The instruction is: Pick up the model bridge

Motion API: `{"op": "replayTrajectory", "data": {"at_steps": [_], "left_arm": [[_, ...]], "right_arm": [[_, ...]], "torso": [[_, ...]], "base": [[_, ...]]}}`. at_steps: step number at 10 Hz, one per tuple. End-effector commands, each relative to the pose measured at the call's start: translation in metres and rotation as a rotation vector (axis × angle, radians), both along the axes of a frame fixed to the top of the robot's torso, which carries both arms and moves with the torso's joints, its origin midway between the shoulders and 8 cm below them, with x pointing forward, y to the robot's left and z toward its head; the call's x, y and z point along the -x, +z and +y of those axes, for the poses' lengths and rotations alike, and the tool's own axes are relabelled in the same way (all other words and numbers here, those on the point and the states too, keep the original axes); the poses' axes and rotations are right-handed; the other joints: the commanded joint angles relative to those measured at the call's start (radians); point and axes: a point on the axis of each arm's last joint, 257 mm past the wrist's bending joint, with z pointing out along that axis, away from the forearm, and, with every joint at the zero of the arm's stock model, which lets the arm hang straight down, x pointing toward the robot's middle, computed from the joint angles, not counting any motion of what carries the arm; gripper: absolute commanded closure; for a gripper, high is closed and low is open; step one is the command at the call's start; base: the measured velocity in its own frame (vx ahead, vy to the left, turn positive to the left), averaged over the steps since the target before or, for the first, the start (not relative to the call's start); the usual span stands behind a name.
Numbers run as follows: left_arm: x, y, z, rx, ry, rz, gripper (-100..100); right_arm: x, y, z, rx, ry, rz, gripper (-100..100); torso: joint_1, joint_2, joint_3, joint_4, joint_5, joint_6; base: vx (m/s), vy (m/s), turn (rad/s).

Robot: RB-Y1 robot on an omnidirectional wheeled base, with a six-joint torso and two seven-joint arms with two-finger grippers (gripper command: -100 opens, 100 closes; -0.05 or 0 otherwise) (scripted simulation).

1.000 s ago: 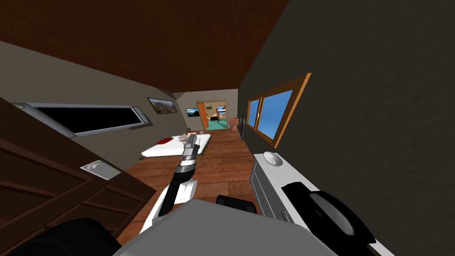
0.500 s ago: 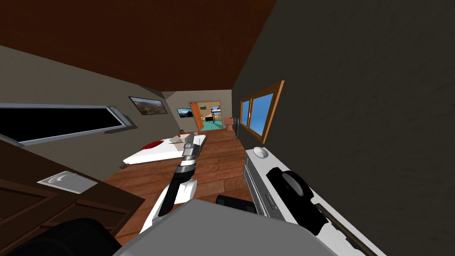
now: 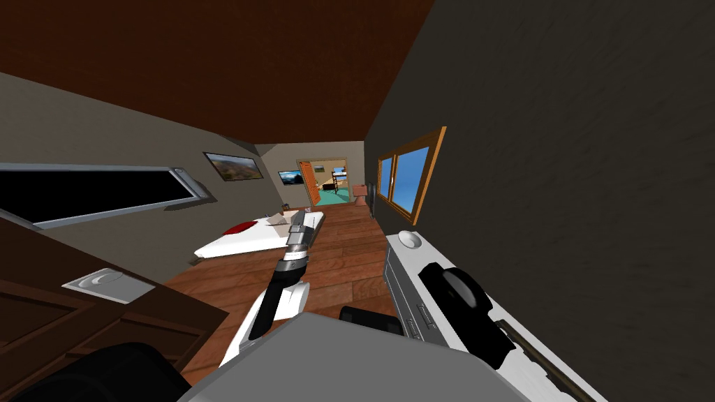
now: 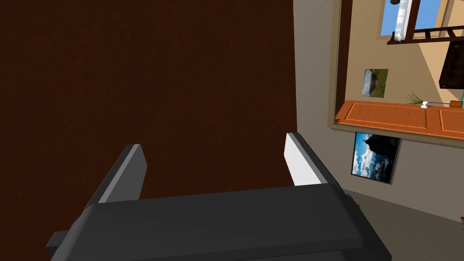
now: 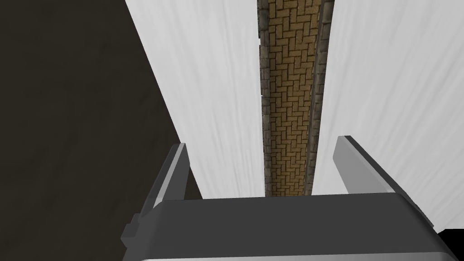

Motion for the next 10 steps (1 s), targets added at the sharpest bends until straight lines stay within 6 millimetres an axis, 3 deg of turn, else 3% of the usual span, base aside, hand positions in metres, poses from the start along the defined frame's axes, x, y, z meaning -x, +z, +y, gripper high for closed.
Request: {"op": "replayTrajectory", "data": {"at_steps": [1,9,10], "left_arm": [[0.0,0.0,0.0,0.0,0.0,0.0,0],[0.0,0.0,0.0,0.0,0.0,0.0,0],[0.0,0.0,0.0,0.0,0.0,0.0,0]], "right_arm": [[0.002,-0.004,0.002,0.0,-0.018,0.001,-100],[0.002,-0.004,0.002,0.0,-0.018,0.001,-100],[0.014,-0.012,0.01,-0.011,-0.049,0.005,-100]], "torso": [[0.0,0.0,0.0,0.0,0.0,0.0],[-0.001,0.0,0.0,0.0,0.0,0.0],[-0.001,0.0,0.0,0.0,0.0,0.0]], "base": [[0.005,-0.005,-0.022],[0.0,0.0,0.0],[0.0,0.0,0.0]]}}
